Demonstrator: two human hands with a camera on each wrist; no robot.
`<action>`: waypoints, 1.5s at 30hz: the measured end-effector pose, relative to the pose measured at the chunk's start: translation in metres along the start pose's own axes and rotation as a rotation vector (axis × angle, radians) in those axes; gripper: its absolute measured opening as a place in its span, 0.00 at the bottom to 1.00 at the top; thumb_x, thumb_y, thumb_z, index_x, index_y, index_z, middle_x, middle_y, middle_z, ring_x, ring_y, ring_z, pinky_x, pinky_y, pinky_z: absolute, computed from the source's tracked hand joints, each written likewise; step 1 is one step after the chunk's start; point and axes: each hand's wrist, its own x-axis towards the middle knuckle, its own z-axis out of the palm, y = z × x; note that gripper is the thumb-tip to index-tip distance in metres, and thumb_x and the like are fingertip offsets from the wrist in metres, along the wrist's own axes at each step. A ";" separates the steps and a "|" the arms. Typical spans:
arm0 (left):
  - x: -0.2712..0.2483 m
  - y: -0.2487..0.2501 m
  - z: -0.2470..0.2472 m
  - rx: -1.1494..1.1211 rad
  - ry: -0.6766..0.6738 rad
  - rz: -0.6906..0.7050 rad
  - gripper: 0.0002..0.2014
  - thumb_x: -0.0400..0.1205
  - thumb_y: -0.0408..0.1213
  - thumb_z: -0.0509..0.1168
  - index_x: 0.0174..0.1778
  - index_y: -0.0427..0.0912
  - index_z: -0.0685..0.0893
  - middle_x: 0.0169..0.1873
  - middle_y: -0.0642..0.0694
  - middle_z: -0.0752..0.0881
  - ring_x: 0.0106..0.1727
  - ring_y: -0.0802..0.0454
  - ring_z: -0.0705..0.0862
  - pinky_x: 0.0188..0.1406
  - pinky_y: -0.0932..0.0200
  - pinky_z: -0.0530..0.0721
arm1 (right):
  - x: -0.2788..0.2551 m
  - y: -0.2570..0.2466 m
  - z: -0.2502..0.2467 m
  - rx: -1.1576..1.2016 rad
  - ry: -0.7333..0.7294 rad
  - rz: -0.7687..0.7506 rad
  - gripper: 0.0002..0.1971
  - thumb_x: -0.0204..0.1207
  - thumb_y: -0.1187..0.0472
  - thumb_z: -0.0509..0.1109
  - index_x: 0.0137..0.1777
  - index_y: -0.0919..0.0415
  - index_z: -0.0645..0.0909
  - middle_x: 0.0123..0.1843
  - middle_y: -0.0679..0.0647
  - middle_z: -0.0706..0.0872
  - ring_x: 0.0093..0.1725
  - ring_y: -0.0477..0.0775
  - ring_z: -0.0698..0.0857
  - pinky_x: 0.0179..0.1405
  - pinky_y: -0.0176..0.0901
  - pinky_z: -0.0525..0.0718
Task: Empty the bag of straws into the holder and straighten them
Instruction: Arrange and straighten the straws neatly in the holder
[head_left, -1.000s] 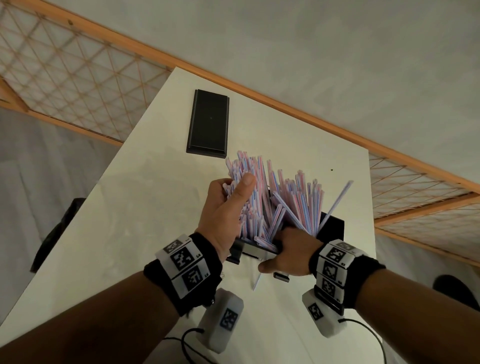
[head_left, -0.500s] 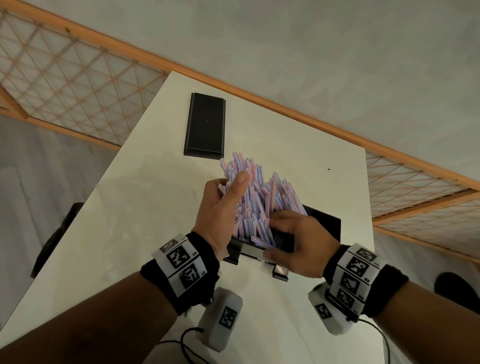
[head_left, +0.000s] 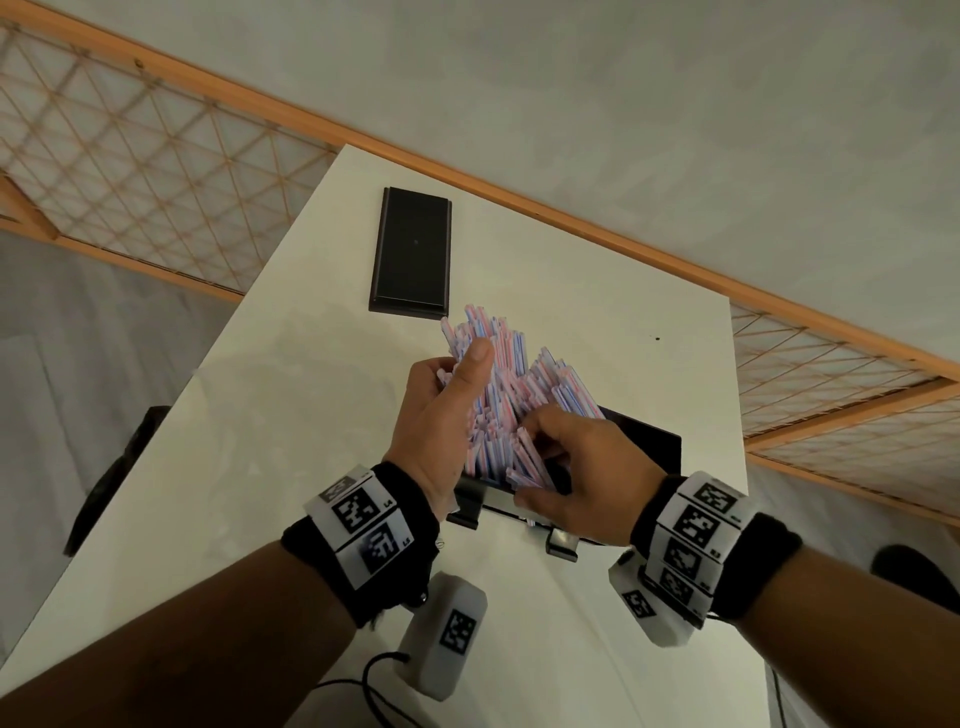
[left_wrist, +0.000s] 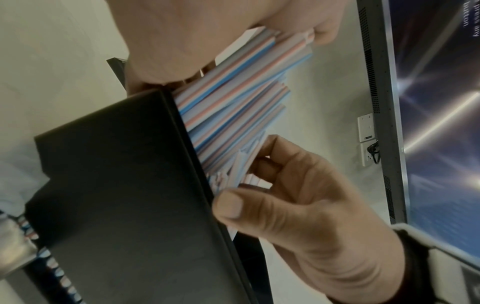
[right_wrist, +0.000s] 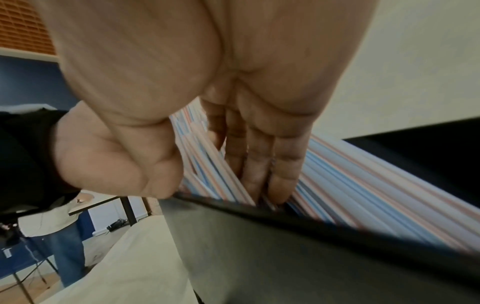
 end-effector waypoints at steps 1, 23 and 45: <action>0.001 0.000 -0.001 0.002 -0.002 0.000 0.57 0.45 0.83 0.73 0.59 0.42 0.79 0.64 0.34 0.86 0.68 0.36 0.85 0.72 0.34 0.80 | -0.002 0.002 0.002 0.023 -0.015 0.042 0.20 0.69 0.51 0.81 0.54 0.46 0.72 0.42 0.44 0.83 0.41 0.51 0.84 0.43 0.52 0.85; 0.004 -0.007 -0.005 0.027 -0.067 0.031 0.37 0.64 0.74 0.73 0.55 0.49 0.76 0.49 0.59 0.83 0.52 0.63 0.82 0.55 0.63 0.80 | 0.013 0.005 0.017 -0.034 -0.379 0.436 0.27 0.75 0.44 0.77 0.66 0.54 0.69 0.40 0.35 0.70 0.41 0.41 0.75 0.39 0.32 0.70; 0.019 -0.018 -0.011 0.278 -0.128 0.145 0.50 0.56 0.62 0.88 0.69 0.39 0.79 0.56 0.43 0.92 0.56 0.42 0.92 0.57 0.39 0.90 | -0.024 0.009 -0.007 -0.170 0.020 0.281 0.30 0.59 0.36 0.83 0.51 0.55 0.76 0.43 0.46 0.81 0.41 0.49 0.81 0.40 0.41 0.80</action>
